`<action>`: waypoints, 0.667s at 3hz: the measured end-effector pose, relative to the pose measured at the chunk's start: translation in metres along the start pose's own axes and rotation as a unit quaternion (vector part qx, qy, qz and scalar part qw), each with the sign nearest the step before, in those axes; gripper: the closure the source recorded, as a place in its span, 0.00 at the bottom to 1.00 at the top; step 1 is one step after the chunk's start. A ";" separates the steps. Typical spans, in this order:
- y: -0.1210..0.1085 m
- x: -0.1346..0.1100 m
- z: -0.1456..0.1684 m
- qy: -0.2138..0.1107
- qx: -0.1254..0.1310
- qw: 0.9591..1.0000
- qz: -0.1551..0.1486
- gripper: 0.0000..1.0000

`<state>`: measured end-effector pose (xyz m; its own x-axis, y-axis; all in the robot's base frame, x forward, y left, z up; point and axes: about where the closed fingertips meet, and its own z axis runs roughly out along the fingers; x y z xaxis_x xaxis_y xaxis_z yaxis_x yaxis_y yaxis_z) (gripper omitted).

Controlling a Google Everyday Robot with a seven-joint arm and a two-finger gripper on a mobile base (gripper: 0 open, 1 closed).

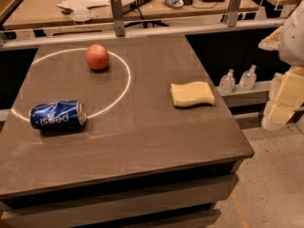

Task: Move sponge near apple

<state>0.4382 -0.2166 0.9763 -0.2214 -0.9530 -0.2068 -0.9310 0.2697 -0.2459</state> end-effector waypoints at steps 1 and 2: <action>0.000 0.000 0.000 0.000 0.000 1.000 0.000 0.00; -0.009 -0.001 0.006 -0.050 -0.007 0.999 0.000 0.00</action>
Offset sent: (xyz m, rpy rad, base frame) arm 0.0469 -0.0107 -0.0103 0.4745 -0.0476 0.1372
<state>0.4487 -0.2176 0.9725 -0.1916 -0.9341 -0.3012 -0.9351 0.2670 -0.2331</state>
